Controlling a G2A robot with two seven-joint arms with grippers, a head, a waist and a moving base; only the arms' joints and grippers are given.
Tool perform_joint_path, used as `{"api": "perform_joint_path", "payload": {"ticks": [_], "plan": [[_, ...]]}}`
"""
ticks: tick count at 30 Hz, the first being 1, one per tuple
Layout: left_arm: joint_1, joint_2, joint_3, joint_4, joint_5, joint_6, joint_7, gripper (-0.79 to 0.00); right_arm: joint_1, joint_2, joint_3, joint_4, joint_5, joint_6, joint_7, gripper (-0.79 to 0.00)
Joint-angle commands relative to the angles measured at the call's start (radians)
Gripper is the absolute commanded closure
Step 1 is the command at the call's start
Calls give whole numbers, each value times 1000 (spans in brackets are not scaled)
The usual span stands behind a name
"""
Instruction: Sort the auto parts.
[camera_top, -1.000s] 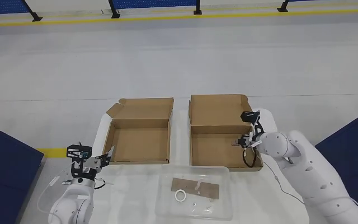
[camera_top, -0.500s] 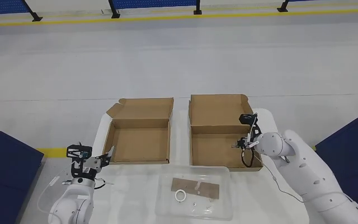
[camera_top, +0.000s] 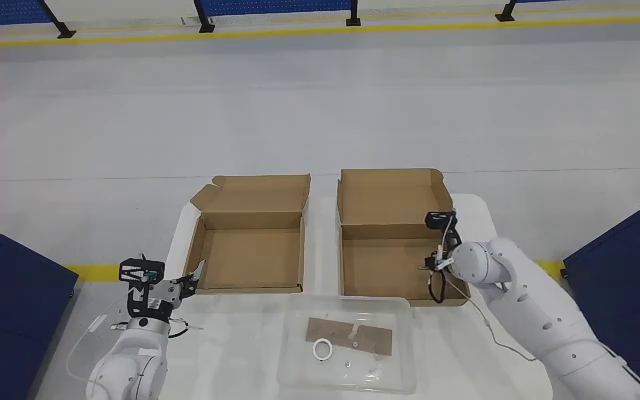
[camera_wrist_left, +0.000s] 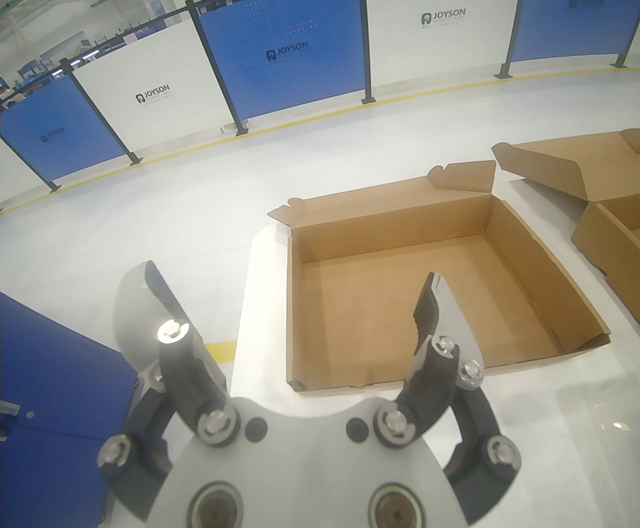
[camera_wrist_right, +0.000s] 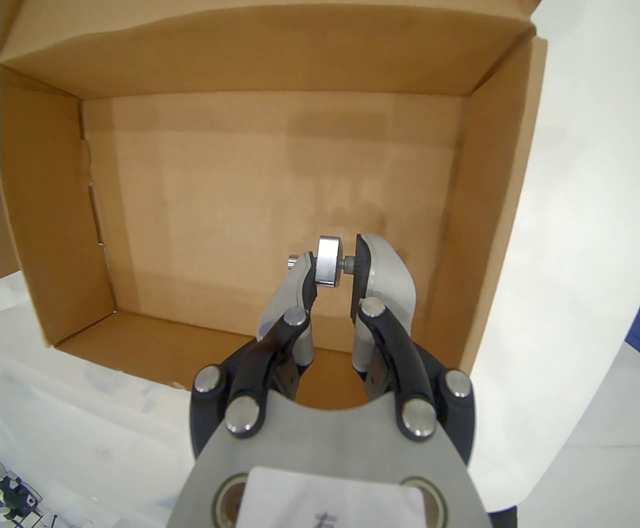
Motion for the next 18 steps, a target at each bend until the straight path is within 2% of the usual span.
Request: {"api": "perform_joint_path", "payload": {"ticks": [1,18], "plan": [[0,0,0,0,0,0,0,-785,15,-8,-18,26,-11,4,4,0],[0,0,0,0,0,0,0,-785,128,-81,-116,237,3,-13,-15,0]]}}
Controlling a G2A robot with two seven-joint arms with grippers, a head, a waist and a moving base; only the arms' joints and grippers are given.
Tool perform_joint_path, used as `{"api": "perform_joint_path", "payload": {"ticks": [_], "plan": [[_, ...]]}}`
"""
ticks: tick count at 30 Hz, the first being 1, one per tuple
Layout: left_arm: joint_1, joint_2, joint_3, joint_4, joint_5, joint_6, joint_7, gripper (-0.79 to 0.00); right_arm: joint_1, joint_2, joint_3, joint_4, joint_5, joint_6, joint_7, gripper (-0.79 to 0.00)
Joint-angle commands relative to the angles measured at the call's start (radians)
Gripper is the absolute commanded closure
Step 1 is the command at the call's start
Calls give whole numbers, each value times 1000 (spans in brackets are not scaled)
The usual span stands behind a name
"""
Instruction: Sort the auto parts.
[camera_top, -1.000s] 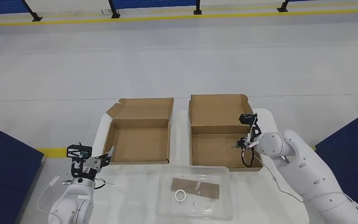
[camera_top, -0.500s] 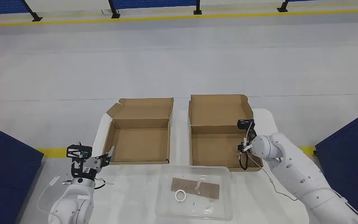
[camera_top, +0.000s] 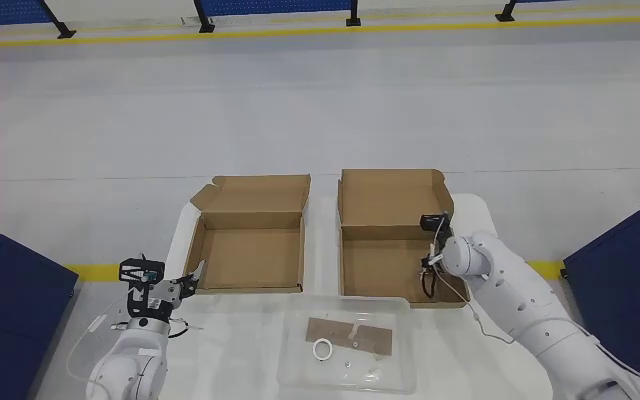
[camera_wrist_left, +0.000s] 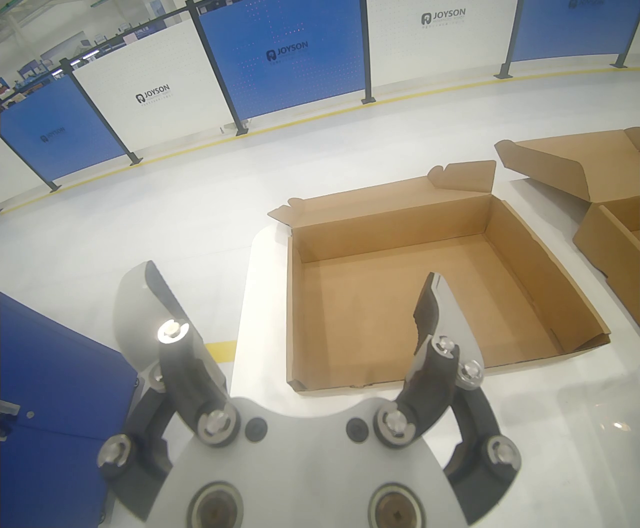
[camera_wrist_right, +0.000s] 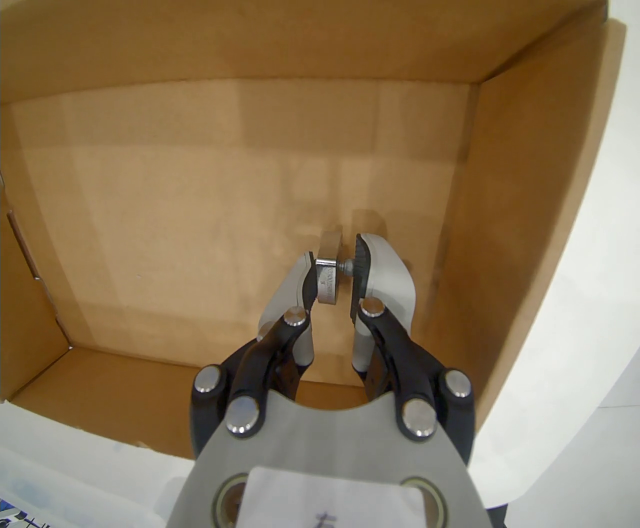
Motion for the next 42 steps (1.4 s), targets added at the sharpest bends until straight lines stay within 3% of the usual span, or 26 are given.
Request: {"api": "perform_joint_path", "payload": {"ticks": [1,5,11,13,14,15,21,28,38,42], "plan": [[0,0,0,0,0,0,0,-785,7,-5,-4,13,1,-1,-3,-43],[0,0,0,0,0,0,0,-785,17,-15,-11,31,-6,-3,-7,-142],[0,0,0,0,0,0,0,-785,24,-25,-11,41,-18,-2,-8,-372],[0,0,0,0,0,0,0,-785,24,-25,-7,35,-26,2,-5,-597],[0,0,0,0,0,0,0,-785,23,-25,-2,30,-25,4,-5,-751],[0,0,0,0,0,0,0,-785,21,-25,4,23,-25,5,-4,-785],[0,0,0,0,0,0,0,-785,-11,-12,51,-57,-39,9,12,-785],[0,0,0,0,0,0,0,-785,-90,27,161,-264,-77,-2,76,-785],[0,0,0,0,0,0,0,-785,-90,27,161,-264,-77,-2,76,-785],[0,0,0,0,0,0,0,-785,-109,32,186,-312,-61,-104,49,-785]]}}
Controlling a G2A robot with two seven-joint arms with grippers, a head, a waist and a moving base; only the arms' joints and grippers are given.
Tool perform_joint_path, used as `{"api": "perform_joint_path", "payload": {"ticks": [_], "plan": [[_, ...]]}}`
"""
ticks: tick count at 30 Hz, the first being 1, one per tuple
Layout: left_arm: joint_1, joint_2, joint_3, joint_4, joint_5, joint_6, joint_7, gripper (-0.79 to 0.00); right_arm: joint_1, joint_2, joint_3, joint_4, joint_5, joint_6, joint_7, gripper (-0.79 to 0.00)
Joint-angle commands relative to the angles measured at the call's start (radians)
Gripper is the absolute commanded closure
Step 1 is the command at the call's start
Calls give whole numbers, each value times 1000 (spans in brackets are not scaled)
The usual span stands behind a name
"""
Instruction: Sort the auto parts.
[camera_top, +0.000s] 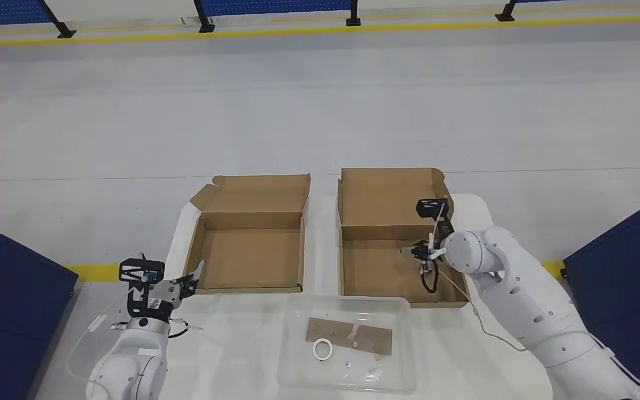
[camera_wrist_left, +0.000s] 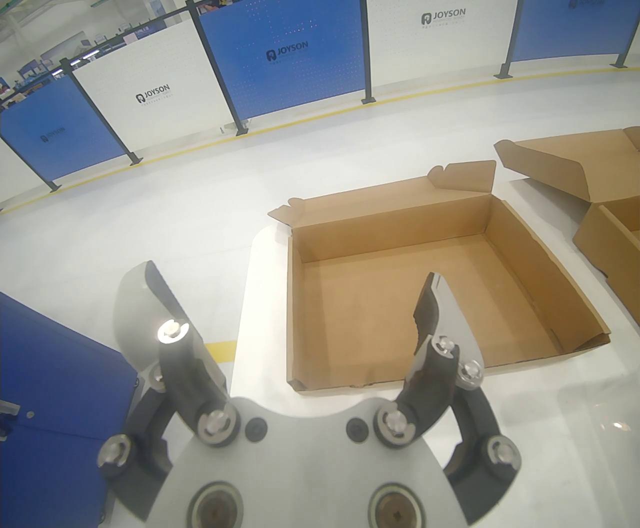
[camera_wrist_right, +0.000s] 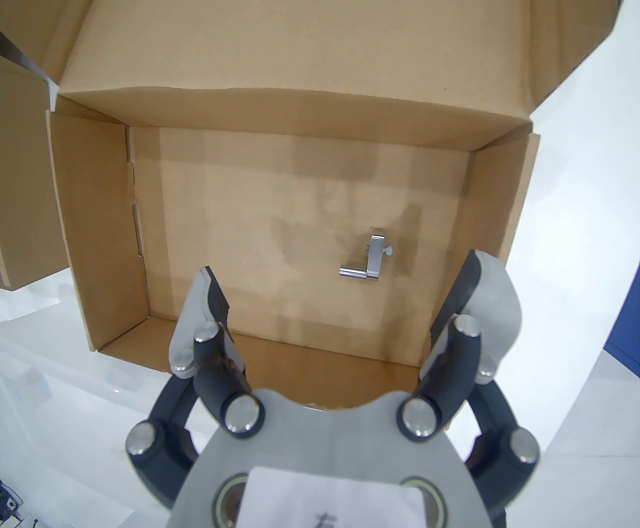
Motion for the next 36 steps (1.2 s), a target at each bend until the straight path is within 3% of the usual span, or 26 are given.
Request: {"api": "perform_joint_path", "payload": {"ticks": [1,8,10,22,24,36], "plan": [[0,0,0,0,0,0,0,-785,-6,8,20,-33,-20,-67,11,-785],[0,0,0,0,0,0,0,-785,-32,28,51,-205,-60,-218,154,-785],[0,0,0,0,0,0,0,-785,-34,32,44,-244,-55,-302,212,-785],[0,0,0,0,0,0,0,-785,-34,32,44,-244,-55,-302,212,-785],[0,0,0,0,0,0,0,-785,-41,32,28,-293,-70,-351,200,-785],[0,0,0,0,0,0,0,-785,53,13,-109,-454,-37,-500,442,-785]]}}
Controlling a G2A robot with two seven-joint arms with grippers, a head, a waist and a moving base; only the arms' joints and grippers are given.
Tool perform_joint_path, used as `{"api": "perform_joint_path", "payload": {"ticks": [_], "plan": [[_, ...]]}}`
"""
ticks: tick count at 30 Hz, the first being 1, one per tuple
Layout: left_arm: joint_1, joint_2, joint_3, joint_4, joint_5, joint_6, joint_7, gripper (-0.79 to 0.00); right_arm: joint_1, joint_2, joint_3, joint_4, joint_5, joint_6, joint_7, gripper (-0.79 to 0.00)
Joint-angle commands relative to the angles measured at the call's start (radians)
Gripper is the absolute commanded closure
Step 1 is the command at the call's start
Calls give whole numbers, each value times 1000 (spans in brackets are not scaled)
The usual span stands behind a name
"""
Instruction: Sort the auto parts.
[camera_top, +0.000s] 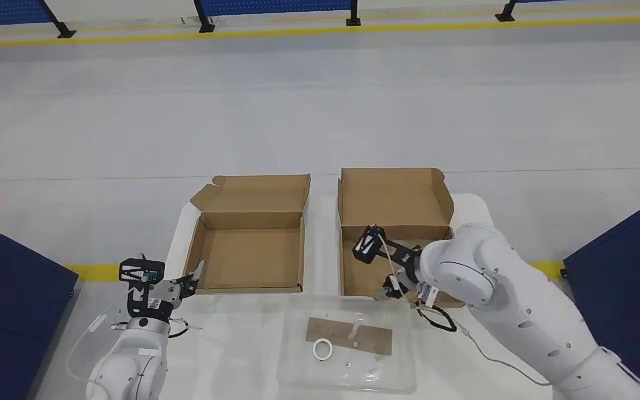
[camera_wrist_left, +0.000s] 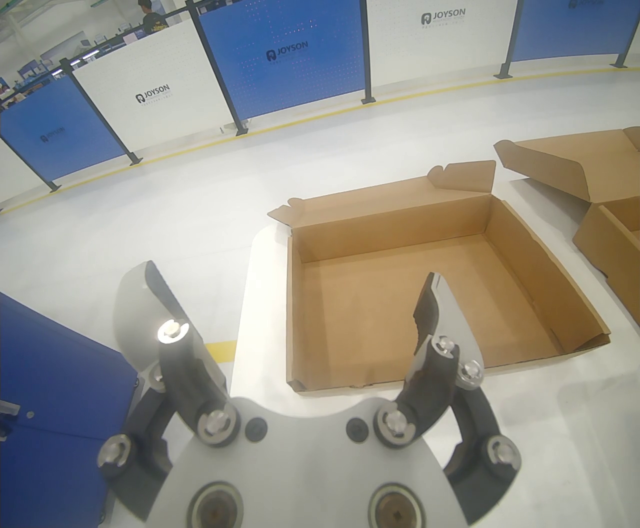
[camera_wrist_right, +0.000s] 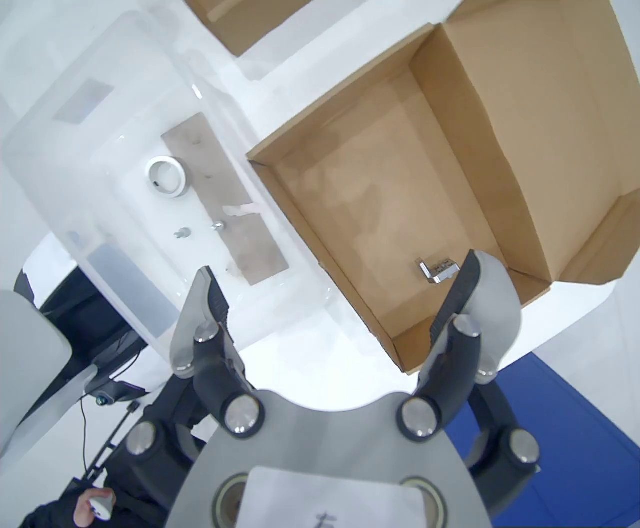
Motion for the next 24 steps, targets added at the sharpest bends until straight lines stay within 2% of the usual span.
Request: {"api": "perform_joint_path", "payload": {"ticks": [1,11,21,24], "plan": [[0,0,0,0,0,0,0,-785,16,-7,-37,-4,16,-11,27,-785],[0,0,0,0,0,0,0,-785,84,-55,-211,68,72,-42,48,-785],[0,0,0,0,0,0,0,-785,85,-57,-215,70,73,-44,41,-785],[0,0,0,0,0,0,0,-785,68,-58,-242,38,62,-85,30,-785]]}}
